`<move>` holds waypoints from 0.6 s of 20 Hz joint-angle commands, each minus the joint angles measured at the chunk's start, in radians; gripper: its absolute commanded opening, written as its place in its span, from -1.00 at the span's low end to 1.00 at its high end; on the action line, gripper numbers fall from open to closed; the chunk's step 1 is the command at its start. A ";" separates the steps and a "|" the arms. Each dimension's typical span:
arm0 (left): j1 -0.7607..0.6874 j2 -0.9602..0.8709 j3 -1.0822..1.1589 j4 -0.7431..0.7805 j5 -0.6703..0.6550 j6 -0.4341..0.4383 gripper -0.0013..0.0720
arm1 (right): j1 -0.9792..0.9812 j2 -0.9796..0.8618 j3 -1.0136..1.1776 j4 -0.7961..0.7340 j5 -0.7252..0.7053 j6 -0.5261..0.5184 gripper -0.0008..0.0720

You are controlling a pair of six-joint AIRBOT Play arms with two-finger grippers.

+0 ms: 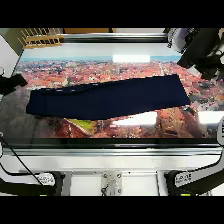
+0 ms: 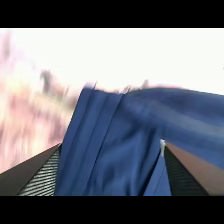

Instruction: Fold the clothes and pants, and hang the long-sleeved shirts on hangers.

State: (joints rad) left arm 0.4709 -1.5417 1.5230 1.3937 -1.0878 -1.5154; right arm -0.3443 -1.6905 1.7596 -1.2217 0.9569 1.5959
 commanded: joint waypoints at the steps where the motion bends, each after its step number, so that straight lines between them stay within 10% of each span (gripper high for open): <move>1: 0.060 0.134 -0.309 -0.008 0.015 -0.054 0.88 | -0.088 0.132 -0.265 -0.033 0.141 0.026 0.54; 3: 0.077 0.173 -0.494 -0.079 0.097 -0.074 0.88 | -0.149 0.160 -0.429 -0.030 0.132 0.133 0.56; 4: 0.084 0.178 -0.565 -0.159 0.151 -0.072 0.88 | -0.173 0.158 -0.493 -0.016 0.129 0.161 0.96; 12: -0.028 0.040 -0.601 -0.359 0.269 -0.018 0.88 | -0.105 0.124 -0.698 0.225 -0.150 0.125 1.00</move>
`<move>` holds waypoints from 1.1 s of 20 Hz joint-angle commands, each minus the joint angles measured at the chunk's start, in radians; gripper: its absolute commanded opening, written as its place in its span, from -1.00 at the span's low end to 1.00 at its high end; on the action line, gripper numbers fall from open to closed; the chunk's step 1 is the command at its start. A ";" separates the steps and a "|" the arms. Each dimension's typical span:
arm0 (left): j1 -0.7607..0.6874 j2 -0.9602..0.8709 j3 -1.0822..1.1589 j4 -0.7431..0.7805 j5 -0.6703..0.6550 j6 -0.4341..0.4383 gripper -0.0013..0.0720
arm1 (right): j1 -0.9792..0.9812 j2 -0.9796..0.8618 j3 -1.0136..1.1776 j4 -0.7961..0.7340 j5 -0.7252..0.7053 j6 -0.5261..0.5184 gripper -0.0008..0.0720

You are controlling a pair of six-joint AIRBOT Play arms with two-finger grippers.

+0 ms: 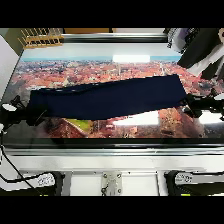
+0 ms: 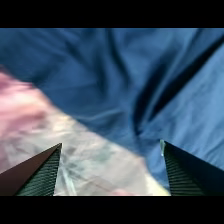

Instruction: Fold the clothes and pants, and hang the long-sleeved shirts on hangers.

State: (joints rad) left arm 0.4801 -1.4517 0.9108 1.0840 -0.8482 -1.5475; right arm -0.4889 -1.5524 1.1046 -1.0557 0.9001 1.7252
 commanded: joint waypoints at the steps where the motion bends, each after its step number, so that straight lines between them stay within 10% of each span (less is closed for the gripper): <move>1: -0.049 -0.068 0.032 -0.049 0.029 0.014 0.88 | 0.066 -0.023 -0.043 0.060 -0.121 -0.005 1.00; 8: -0.109 -0.167 0.156 -0.048 0.003 0.013 0.80 | 0.207 -0.085 -0.043 0.144 -0.311 -0.005 1.00; 10: -0.109 -0.180 0.187 -0.047 -0.027 0.014 -0.46 | 0.225 -0.084 -0.042 0.144 -0.363 -0.005 0.85; 12: -0.107 -0.178 0.214 -0.035 -0.030 0.014 -0.94 | 0.226 -0.081 -0.037 0.141 -0.381 -0.008 -0.42; 15: -0.083 -0.176 0.285 0.000 -0.107 0.031 -0.94 | 0.220 -0.045 -0.033 0.106 -0.344 -0.053 -0.96; 22: -0.001 -0.004 0.176 0.042 -0.192 0.187 -0.94 | 0.259 0.254 -0.222 -0.168 -0.111 -0.050 -0.96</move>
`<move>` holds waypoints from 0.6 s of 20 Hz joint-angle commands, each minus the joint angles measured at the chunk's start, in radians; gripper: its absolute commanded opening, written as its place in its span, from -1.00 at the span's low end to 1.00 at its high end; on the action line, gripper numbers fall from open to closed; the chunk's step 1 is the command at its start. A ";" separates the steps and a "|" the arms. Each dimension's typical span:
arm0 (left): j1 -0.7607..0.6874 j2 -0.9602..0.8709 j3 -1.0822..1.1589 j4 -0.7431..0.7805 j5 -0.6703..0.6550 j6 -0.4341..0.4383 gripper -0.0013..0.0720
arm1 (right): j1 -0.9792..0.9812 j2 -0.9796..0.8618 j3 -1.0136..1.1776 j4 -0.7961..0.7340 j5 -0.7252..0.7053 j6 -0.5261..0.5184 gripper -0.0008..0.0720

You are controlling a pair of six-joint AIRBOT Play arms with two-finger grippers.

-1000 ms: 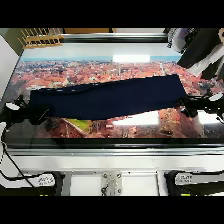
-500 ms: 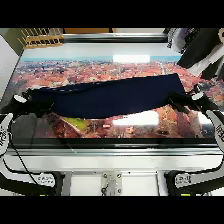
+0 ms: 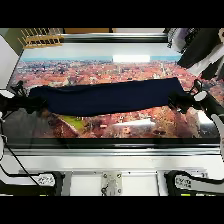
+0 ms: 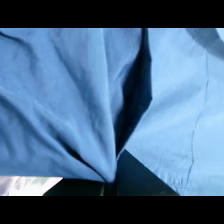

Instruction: Fold the clothes and pants, and hang the long-sleeved shirts on hangers.

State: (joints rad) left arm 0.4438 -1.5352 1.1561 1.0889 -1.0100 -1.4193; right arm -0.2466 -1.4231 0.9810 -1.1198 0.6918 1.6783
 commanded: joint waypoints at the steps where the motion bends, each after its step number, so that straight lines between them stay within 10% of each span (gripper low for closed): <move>1: 0.050 0.117 -0.115 0.075 -0.035 0.073 -0.94 | 0.020 0.179 -0.155 -0.111 0.127 -0.003 -0.96; 9: 0.171 0.316 -0.333 0.150 -0.073 0.114 -0.86 | 0.019 0.507 -0.435 -0.111 0.284 -0.003 -0.92; 10: 0.175 0.330 -0.333 0.150 -0.082 0.114 -0.02 | 0.017 0.524 -0.434 -0.107 0.289 -0.004 -0.48; 11: 0.175 0.347 -0.333 0.150 -0.082 0.111 0.56 | 0.016 0.540 -0.428 -0.107 0.290 -0.012 0.45; 12: 0.175 0.369 -0.333 0.146 -0.080 0.110 0.57 | 0.012 0.552 -0.405 -0.108 0.311 -0.035 0.91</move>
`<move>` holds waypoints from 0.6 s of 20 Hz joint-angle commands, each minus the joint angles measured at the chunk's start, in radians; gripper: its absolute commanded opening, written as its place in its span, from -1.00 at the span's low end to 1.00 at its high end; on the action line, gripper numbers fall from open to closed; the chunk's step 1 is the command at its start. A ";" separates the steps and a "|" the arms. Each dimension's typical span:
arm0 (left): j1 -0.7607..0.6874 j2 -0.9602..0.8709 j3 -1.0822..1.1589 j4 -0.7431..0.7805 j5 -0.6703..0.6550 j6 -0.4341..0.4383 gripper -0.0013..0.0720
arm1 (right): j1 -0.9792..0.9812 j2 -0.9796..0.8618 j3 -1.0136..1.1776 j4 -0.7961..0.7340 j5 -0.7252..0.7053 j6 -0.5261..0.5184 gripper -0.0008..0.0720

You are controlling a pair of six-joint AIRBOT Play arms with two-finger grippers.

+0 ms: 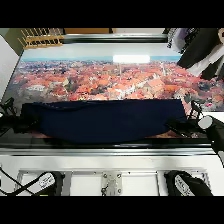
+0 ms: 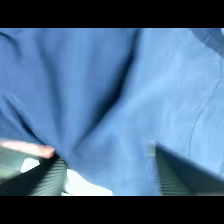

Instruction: Fold the clothes and pants, and hang the long-sleeved shirts on hangers.

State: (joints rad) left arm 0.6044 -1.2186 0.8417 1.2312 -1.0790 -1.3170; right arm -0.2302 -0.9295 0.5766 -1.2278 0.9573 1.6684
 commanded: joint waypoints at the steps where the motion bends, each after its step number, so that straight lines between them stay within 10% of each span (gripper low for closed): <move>1: 0.014 0.074 -0.015 -0.003 -0.013 0.007 0.57 | -0.019 0.065 0.041 0.000 0.105 -0.058 0.91; 4: -0.002 0.139 0.035 -0.003 -0.071 -0.008 0.38 | -0.150 0.066 0.213 -0.003 0.309 -0.174 0.91; 6: -0.056 0.185 0.073 -0.005 -0.109 -0.008 -0.80 | -0.283 0.062 0.299 -0.003 0.315 -0.234 0.91; 12: -0.420 0.245 0.078 -0.147 -0.086 -0.057 -0.94 | -0.629 -0.279 0.475 0.059 0.381 -0.459 0.91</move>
State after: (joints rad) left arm 0.3458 -0.9916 0.9134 1.1854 -1.1645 -1.3533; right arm -0.7223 -1.0492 0.9691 -1.2171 1.2697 1.3453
